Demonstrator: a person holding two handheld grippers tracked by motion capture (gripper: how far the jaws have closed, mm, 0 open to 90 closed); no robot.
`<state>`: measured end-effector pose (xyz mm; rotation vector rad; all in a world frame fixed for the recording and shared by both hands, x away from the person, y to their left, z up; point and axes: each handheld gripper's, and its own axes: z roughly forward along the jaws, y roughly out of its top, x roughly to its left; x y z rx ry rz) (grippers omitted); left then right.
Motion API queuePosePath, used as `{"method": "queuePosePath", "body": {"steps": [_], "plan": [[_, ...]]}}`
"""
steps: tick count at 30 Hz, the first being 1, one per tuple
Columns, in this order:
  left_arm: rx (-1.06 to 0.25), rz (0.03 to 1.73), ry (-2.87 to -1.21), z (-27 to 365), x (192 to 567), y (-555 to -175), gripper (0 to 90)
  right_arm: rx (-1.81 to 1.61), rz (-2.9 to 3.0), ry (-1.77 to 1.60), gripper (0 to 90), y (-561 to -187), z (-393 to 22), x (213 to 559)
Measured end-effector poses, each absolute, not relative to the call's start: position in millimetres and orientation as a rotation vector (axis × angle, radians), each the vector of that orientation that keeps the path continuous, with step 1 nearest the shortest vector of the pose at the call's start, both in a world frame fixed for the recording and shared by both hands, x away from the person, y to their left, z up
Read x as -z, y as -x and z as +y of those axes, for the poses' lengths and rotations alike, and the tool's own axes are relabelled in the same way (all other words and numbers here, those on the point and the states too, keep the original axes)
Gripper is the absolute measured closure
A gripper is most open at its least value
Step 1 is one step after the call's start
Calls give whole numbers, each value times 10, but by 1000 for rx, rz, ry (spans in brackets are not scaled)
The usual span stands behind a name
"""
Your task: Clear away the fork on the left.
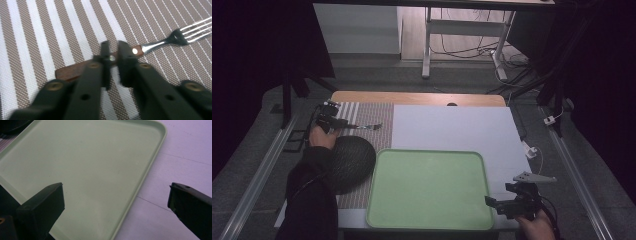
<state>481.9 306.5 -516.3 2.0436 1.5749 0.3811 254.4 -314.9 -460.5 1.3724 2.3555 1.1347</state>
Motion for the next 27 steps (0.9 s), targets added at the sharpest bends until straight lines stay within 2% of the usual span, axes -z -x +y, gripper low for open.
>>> {"method": "queuePosePath", "body": {"steps": [1, 3, 15, 27], "plan": [[-383, 1577, -2042, 3072, 5160, -4830, 881, -1135, 2355, -1373, 8, -2544, -3149, 4604], [-392, 1593, -2039, 3080, 5160, -4859, 895, -1137, 2354, -1372, 8, -2544, -3150, 4605], [-411, 1694, -2093, 3110, 5267, -5013, 897, -1139, 2348, -1372, 8, -2537, -3155, 4600], [-258, 1652, -2143, 3125, 5229, -4823, 896, -1137, 2347, -1359, 8, -2527, -3145, 4596]]}}
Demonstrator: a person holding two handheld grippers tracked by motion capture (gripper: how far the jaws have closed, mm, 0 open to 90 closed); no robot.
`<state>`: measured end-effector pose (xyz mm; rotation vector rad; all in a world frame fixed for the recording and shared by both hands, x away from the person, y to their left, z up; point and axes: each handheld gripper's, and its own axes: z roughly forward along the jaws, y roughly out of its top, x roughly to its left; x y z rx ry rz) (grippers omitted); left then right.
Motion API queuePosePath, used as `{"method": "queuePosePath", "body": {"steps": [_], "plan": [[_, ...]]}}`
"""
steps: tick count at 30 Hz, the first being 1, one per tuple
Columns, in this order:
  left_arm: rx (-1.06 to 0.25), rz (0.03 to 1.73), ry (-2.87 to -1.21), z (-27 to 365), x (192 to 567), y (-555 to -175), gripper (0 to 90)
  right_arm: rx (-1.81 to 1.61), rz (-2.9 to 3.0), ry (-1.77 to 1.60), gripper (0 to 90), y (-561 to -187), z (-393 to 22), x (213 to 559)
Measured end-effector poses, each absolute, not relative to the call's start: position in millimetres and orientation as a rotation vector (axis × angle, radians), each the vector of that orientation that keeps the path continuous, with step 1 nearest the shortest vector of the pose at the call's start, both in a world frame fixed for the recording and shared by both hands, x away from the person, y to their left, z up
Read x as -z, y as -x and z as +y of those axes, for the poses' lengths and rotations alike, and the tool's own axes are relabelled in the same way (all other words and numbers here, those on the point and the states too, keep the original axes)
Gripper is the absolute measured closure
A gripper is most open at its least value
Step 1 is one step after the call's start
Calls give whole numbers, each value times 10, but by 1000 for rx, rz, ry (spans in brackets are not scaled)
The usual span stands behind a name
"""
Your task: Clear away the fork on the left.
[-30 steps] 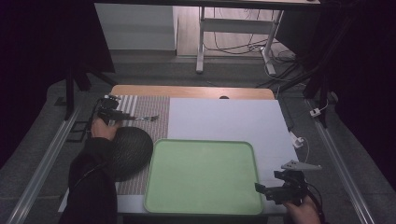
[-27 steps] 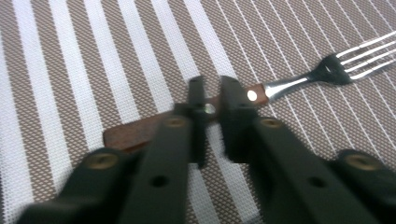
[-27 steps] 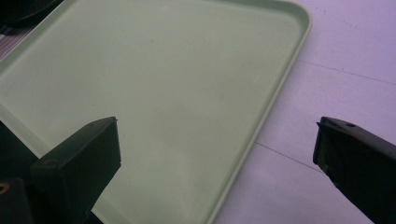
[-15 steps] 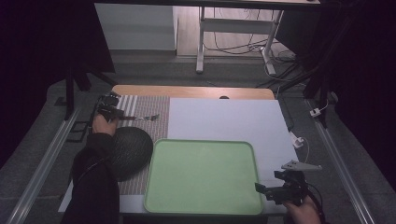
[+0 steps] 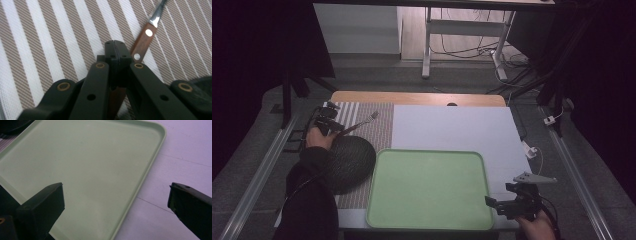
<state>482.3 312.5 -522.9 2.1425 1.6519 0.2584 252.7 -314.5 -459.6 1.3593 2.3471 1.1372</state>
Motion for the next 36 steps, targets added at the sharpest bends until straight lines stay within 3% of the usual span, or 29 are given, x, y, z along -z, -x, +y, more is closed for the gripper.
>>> {"method": "queuePosePath", "body": {"steps": [9, 16, 18, 19, 20, 22, 23, 29, 36], "plan": [[-222, 1611, -2201, 3045, 5201, -4755, 883, -1138, 2349, -1351, 8, -2523, -3141, 4595], [-305, 1599, -2113, 3012, 5070, -4793, 541, -1137, 2349, -1351, 8, -2525, -3143, 4596], [-303, 1585, -2108, 2985, 5065, -4814, 439, -1137, 2349, -1350, 8, -2524, -3143, 4595], [-297, 1576, -2107, 2970, 5070, -4829, 439, -1137, 2349, -1350, 8, -2524, -3143, 4595], [-282, 1562, -2117, 2934, 5092, -4862, 339, -1138, 2350, -1350, 8, -2523, -3141, 4595], [-277, 1556, -2131, 2916, 5106, -4882, 296, -1137, 2350, -1350, 8, -2523, -3141, 4595], [-271, 1559, -2131, 2890, 5125, -4901, 210, -1134, 2350, -1352, 8, -2524, -3140, 4594], [-182, 1578, -2177, 2809, 5254, -5007, 42, -1136, 2349, -1351, 8, -2524, -3143, 4595], [-184, 1575, -2218, 2775, 5302, -5035, 0, -1139, 2350, -1350, 8, -2524, -3144, 4596]]}}
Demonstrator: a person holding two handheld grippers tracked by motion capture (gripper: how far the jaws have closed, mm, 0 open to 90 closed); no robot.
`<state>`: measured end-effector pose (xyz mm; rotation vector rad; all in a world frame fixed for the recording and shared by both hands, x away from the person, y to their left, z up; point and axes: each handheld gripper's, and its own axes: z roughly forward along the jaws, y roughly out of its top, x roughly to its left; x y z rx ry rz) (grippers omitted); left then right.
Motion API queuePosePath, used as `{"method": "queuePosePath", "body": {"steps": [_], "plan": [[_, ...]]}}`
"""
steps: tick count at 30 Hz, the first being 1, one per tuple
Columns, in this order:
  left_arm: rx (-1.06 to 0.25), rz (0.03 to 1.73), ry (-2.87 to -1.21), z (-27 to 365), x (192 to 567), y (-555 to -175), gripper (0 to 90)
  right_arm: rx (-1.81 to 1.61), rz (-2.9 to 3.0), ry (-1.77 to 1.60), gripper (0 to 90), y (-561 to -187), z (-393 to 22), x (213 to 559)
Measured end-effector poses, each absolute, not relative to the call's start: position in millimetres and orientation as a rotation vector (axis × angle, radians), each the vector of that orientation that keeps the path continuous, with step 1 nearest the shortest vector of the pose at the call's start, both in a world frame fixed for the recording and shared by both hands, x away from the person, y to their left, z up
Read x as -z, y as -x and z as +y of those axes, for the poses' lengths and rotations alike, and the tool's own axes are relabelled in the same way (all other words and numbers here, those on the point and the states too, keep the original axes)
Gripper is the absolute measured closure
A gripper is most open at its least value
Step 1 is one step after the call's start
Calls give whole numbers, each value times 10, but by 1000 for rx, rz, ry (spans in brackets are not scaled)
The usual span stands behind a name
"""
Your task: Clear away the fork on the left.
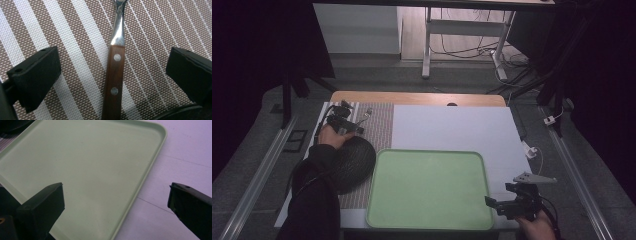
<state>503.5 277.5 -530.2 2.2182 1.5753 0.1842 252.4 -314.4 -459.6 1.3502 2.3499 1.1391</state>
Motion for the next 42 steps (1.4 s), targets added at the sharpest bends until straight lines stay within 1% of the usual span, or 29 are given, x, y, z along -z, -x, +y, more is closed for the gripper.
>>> {"method": "queuePosePath", "body": {"steps": [1, 3, 5, 7, 9, 11, 12, 13, 14, 16, 17, 18, 20, 21, 25, 31, 36, 42], "plan": [[-195, 1572, -2229, 2764, 5303, -5033, 8, -1139, 2350, -1350, 8, -2524, -3144, 4596], [-249, 1569, -2270, 2739, 5296, -5021, 66, -1139, 2350, -1350, 8, -2524, -3145, 4596], [-253, 1558, -2274, 2740, 5283, -5013, 109, -1139, 2350, -1351, 8, -2525, -3145, 4596], [-259, 1561, -2259, 2764, 5265, -5007, 191, -1139, 2350, -1352, 8, -2525, -3146, 4595], [-270, 1558, -2243, 2797, 5242, -4991, 315, -1140, 2351, -1352, 8, -2527, -3147, 4596], [-267, 1537, -2240, 2823, 5225, -4973, 414, -1142, 2351, -1356, 8, -2528, -3146, 4597], [-267, 1537, -2240, 2823, 5225, -4973, 453, -1142, 2351, -1356, 8, -2528, -3146, 4597], [-269, 1531, -2248, 2824, 5220, -4969, 453, -1142, 2351, -1356, 8, -2528, -3146, 4597], [-263, 1519, -2246, 2820, 5214, -4960, 551, -1141, 2352, -1355, 8, -2529, -3148, 4597], [-261, 1513, -2251, 2818, 5211, -4957, 624, -1142, 2351, -1356, 8, -2529, -3148, 4597], [-268, 1514, -2253, 2815, 5208, -4954, 624, -1142, 2351, -1356, 8, -2529, -3148, 4597], [-254, 1509, -2249, 2818, 5207, -4952, 691, -1139, 2353, -1357, 8, -2529, -3150, 4596], [-258, 1510, -2250, 2817, 5206, -4949, 698, -1139, 2353, -1357, 8, -2530, -3150, 4596], [-258, 1509, -2252, 2820, 5204, -4947, 749, -1139, 2353, -1358, 8, -2530, -3151, 4597], [-259, 1506, -2257, 2831, 5203, -4945, 768, -1140, 2353, -1360, 8, -2531, -3152, 4597], [-241, 1491, -2244, 2860, 5210, -4946, 773, -1145, 2350, -1363, 8, -2532, -3153, 4598], [-283, 1508, -2252, 2897, 5202, -4941, 774, -1146, 2350, -1362, 8, -2531, -3155, 4597], [-292, 1541, -2210, 3023, 5181, -4914, 774, -1147, 2349, -1363, 8, -2531, -3156, 4598]]}}
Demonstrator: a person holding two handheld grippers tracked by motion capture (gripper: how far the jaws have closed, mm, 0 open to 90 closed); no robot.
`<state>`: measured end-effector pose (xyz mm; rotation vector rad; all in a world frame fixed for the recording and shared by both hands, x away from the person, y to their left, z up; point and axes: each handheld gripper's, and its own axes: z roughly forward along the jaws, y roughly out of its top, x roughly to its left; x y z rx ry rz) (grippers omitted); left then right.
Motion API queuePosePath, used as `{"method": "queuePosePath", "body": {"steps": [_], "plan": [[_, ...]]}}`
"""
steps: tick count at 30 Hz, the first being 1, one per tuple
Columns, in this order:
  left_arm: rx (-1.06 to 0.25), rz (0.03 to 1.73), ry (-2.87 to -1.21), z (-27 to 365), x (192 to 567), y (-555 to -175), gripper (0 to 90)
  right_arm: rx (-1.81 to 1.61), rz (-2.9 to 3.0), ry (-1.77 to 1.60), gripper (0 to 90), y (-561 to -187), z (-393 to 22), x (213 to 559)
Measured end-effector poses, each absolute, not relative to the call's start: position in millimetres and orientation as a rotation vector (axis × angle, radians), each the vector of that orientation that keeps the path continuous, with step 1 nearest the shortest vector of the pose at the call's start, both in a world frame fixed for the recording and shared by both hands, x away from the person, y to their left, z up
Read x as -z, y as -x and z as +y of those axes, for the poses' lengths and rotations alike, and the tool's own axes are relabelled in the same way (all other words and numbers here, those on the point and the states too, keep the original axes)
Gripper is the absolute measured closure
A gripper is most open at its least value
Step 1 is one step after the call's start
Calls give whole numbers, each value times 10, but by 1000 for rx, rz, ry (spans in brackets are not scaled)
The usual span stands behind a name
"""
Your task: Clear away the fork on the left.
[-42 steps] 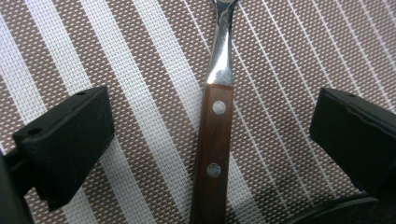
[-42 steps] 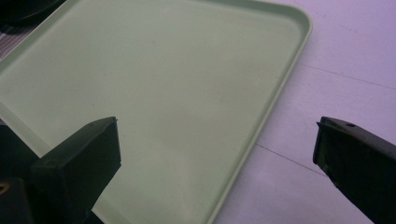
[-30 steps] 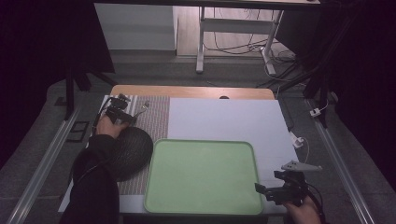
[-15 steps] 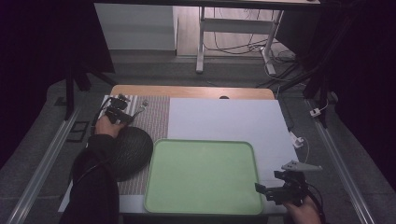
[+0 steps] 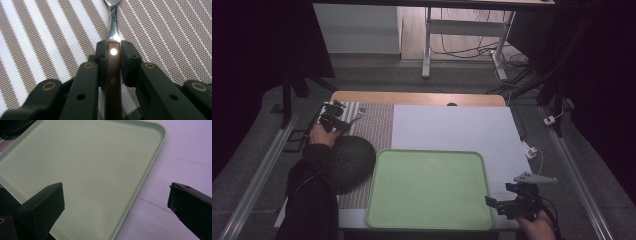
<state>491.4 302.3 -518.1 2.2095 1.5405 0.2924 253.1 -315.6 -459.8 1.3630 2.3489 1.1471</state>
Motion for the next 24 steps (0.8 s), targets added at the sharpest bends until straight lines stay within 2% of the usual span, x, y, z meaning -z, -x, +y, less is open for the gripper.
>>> {"method": "queuePosePath", "body": {"steps": [12, 24], "plan": [[-316, 1572, -2117, 3314, 5024, -4760, 774, -1148, 2345, -1362, 8, -2528, -3154, 4596], [-318, 1497, -2150, 3181, 4868, -4579, 774, -1145, 2347, -1358, 8, -2526, -3155, 4593]]}}
